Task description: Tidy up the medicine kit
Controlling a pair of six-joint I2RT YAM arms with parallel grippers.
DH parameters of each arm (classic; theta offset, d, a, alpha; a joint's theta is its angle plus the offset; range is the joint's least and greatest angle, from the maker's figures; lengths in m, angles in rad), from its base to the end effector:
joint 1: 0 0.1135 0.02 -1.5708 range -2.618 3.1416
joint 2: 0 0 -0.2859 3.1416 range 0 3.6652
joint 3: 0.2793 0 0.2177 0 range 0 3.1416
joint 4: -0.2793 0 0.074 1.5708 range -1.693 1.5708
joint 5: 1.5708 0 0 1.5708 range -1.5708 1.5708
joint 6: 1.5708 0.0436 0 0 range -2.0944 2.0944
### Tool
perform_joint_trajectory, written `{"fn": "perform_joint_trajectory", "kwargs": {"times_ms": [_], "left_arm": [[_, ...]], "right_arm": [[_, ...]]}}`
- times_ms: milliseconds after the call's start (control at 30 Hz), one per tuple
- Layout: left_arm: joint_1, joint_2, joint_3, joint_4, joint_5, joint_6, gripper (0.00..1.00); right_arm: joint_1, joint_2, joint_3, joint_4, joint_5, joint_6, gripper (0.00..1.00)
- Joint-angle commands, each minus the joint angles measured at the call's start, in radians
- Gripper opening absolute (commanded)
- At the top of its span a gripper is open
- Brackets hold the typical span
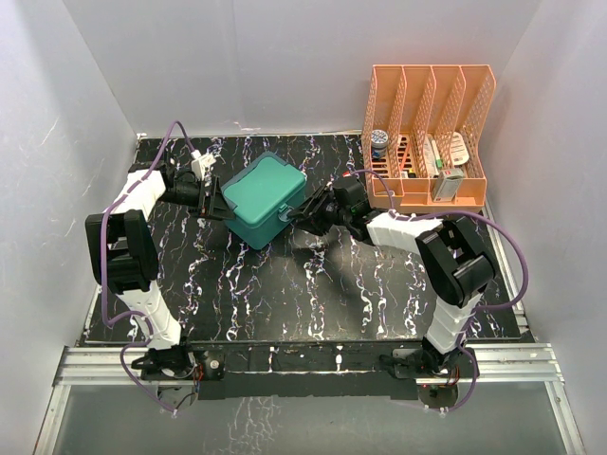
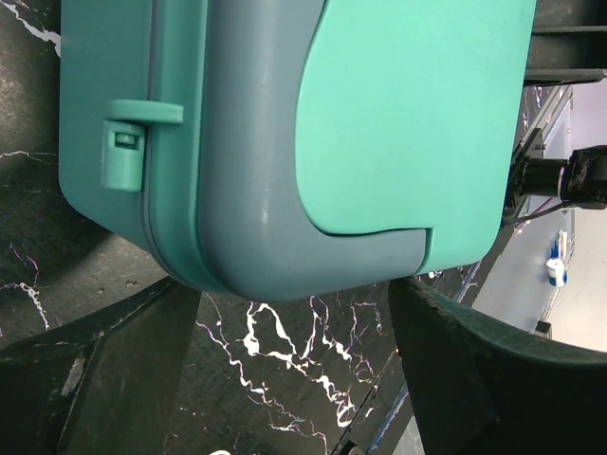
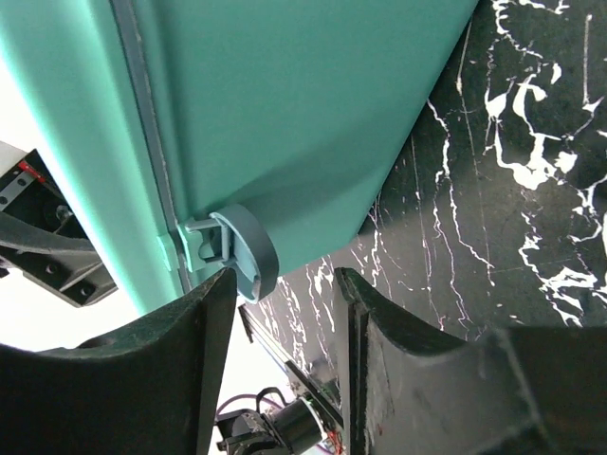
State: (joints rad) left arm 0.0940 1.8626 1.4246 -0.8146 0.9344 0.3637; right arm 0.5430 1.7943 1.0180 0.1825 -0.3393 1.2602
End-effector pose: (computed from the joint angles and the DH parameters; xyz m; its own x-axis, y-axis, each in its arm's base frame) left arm 0.3502 -0.0022 0.2580 -0.8145 0.1356 -0.5641 0.5184 0.6067 -0.6026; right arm 0.3094 0.2037 0.2241 -0.8352 0.5447 -0.0760 0.2350 0.4785 0.8461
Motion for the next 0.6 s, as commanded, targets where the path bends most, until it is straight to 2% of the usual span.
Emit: {"fn": "perform_joint_trajectory", "kwargs": {"times_ms": [0,400,567], "left_arm": [[-0.006,-0.054,-0.007,-0.001,0.033,0.002,0.78],[-0.006,-0.045,-0.003,0.009,0.034,-0.004,0.78],[-0.007,-0.046,-0.005,0.004,0.029,0.002,0.78]], "right_arm": [[0.002,0.009,0.034,0.086,-0.012,0.013,0.41],[0.003,0.021,0.047,0.118,-0.032,0.008,0.15],[0.003,-0.01,0.045,0.097,-0.028,-0.001,0.12]]}}
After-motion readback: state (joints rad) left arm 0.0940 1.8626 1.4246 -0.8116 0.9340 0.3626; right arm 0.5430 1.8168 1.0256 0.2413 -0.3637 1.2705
